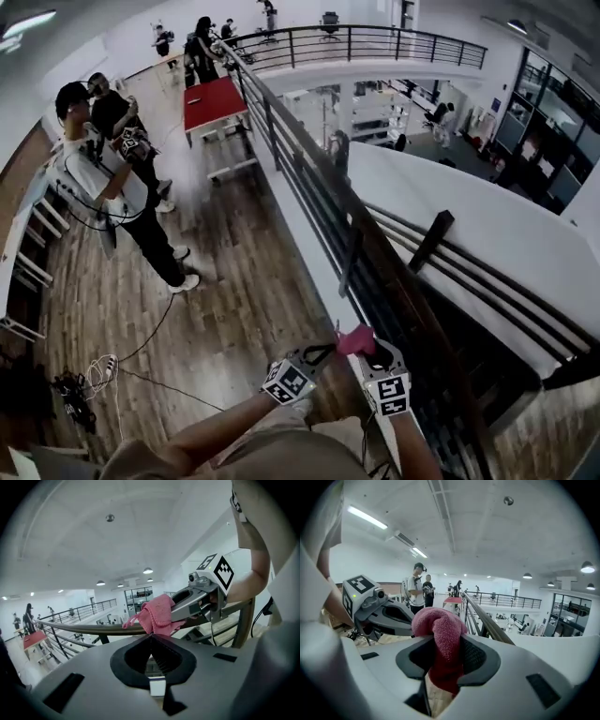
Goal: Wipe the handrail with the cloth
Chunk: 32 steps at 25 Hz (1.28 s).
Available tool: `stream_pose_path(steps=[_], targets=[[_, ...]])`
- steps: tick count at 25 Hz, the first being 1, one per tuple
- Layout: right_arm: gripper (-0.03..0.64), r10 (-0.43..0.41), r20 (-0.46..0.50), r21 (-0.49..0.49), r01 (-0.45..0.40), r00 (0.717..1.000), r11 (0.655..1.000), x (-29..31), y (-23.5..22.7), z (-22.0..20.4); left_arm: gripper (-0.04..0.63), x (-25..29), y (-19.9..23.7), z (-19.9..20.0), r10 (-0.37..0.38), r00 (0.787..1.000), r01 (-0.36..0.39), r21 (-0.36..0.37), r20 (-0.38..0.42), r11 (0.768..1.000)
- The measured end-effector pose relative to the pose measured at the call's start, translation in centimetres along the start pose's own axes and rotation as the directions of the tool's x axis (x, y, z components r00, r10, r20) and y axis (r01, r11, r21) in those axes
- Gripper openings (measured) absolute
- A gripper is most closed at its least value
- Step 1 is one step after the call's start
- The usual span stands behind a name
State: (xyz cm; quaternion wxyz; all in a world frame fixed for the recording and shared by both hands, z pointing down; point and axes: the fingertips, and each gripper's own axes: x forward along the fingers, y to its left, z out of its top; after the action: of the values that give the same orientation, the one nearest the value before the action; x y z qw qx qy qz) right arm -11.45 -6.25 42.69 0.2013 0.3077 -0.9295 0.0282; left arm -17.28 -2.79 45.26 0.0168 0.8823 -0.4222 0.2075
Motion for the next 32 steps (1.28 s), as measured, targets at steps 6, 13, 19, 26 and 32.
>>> stream_pose_path(steps=[6,13,19,26,32], targets=[[0.143,0.113,0.052,-0.058,-0.11,0.992,0.992,-2.8,0.0,2.7,0.017,-3.2,-0.1,4.4,0.171,0.985,-0.169,-0.074,0.019,0.983],[0.143,0.155,0.041,-0.051,-0.153,0.987,0.987,-7.2,-3.4,-0.4,0.017,-2.2,-4.0,4.1,0.256,0.966,-0.256,-0.123,-0.016,0.959],[0.143,0.181,-0.028,-0.092,-0.183,0.983,0.979,-9.5,-5.0,-3.8,0.017,-0.5,-7.2,3.2,0.274,0.961,-0.275,-0.165,-0.028,0.947],[0.143,0.181,-0.047,-0.1,-0.185,0.982,0.978,-11.1,-6.3,-5.4,0.017,0.9,-10.0,3.1,0.256,0.966,-0.258,-0.177,-0.034,0.95],[0.143,0.174,-0.044,-0.087,-0.177,0.984,0.98,-11.6,-7.6,-6.0,0.017,1.8,-10.9,4.1,0.243,0.969,-0.245,-0.152,-0.035,0.957]])
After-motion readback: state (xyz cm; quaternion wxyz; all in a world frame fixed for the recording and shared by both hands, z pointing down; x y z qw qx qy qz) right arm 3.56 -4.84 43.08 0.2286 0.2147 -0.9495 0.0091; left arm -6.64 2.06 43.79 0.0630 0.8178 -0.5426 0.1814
